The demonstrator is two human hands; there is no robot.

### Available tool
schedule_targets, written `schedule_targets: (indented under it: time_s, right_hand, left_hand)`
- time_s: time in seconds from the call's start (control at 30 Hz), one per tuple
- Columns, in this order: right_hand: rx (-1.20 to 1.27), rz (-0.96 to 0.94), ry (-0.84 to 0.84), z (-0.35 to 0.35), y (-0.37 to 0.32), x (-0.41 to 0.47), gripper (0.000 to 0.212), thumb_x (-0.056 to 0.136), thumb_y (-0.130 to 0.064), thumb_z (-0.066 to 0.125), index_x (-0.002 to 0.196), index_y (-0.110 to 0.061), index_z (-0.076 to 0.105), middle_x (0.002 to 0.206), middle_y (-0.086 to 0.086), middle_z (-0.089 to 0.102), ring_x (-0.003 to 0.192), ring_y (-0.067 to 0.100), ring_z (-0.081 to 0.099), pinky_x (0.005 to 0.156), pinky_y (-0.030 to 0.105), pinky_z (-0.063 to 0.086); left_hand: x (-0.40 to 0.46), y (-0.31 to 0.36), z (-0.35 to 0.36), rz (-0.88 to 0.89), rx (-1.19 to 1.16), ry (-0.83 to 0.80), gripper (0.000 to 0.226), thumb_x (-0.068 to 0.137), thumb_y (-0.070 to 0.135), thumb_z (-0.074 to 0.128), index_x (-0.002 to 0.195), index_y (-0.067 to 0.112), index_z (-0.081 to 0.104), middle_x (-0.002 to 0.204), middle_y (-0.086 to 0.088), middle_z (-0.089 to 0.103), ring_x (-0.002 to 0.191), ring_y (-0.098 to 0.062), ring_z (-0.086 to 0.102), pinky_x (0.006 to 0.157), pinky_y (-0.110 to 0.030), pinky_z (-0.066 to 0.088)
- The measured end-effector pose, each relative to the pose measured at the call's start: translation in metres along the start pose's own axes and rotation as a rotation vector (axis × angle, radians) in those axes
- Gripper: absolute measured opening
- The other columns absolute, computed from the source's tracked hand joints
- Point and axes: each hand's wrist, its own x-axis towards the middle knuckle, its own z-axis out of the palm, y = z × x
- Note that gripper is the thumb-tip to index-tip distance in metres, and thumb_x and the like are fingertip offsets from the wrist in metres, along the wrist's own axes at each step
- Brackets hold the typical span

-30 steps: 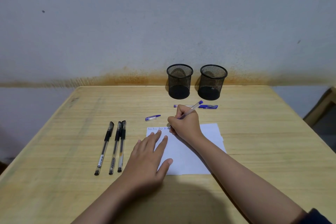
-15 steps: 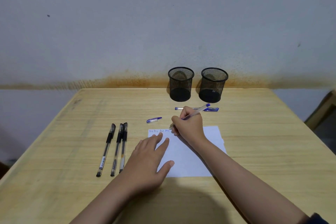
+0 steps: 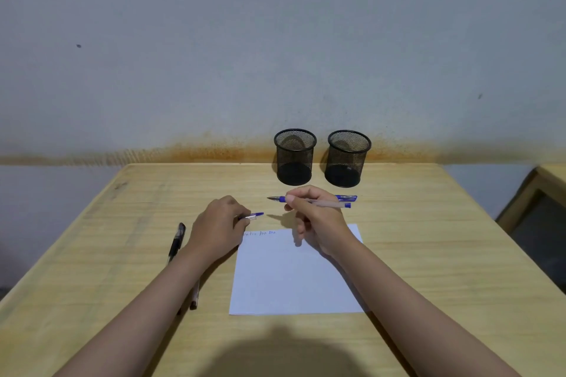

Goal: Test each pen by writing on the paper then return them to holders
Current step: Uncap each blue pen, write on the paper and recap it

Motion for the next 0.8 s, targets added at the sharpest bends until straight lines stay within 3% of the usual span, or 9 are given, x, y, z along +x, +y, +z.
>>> schedule_targets:
  time_s: [0.13,0.3,0.57,0.8]
  right_hand:
    - [-0.104,-0.053,0.021,-0.001,-0.014,-0.017,0.006,0.087,-0.001,0.061,0.089,0.004,0.063,0.069,0.013,0.065,0.032,0.012,0.04,0.032,0.018,0.033]
    - [-0.159,-0.118,0.072,-0.009,-0.016,-0.029,0.013,0.084,0.001,0.065,0.088,0.01,0.056,0.063,0.012,0.067,0.027,0.014,0.038,0.03,0.021,0.03]
    - [-0.282,-0.169,0.02,-0.014,-0.021,-0.036,0.014,0.081,-0.004,0.07,0.075,-0.002,0.057,0.068,0.015,0.071,0.032,0.015,0.043,0.035,0.02,0.038]
    - [-0.312,-0.287,-0.03,-0.011,-0.031,-0.051,0.014,0.08,-0.002,0.071,0.073,0.002,0.059,0.065,0.009,0.071,0.036,0.013,0.049,0.039,0.023,0.045]
  left_hand:
    - [0.002,0.003,0.0,-0.022,-0.148,0.037,0.017,0.086,0.018,0.063,0.1,0.017,0.072,0.092,0.005,0.065,0.088,-0.014,0.06,0.074,-0.033,0.052]
    - [-0.008,0.026,-0.011,-0.009,-0.452,0.081,0.014,0.082,0.008,0.066,0.092,0.017,0.073,0.088,0.008,0.066,0.081,-0.004,0.06,0.066,-0.009,0.042]
    - [-0.018,0.052,-0.02,0.149,-0.598,0.118,0.016,0.08,-0.001,0.068,0.091,0.009,0.073,0.088,-0.002,0.068,0.087,-0.007,0.061,0.076,-0.014,0.049]
    - [-0.022,0.061,-0.027,0.228,-0.618,0.16,0.023,0.075,-0.011,0.067,0.085,0.009,0.074,0.076,-0.004,0.063,0.074,-0.01,0.058,0.065,-0.011,0.041]
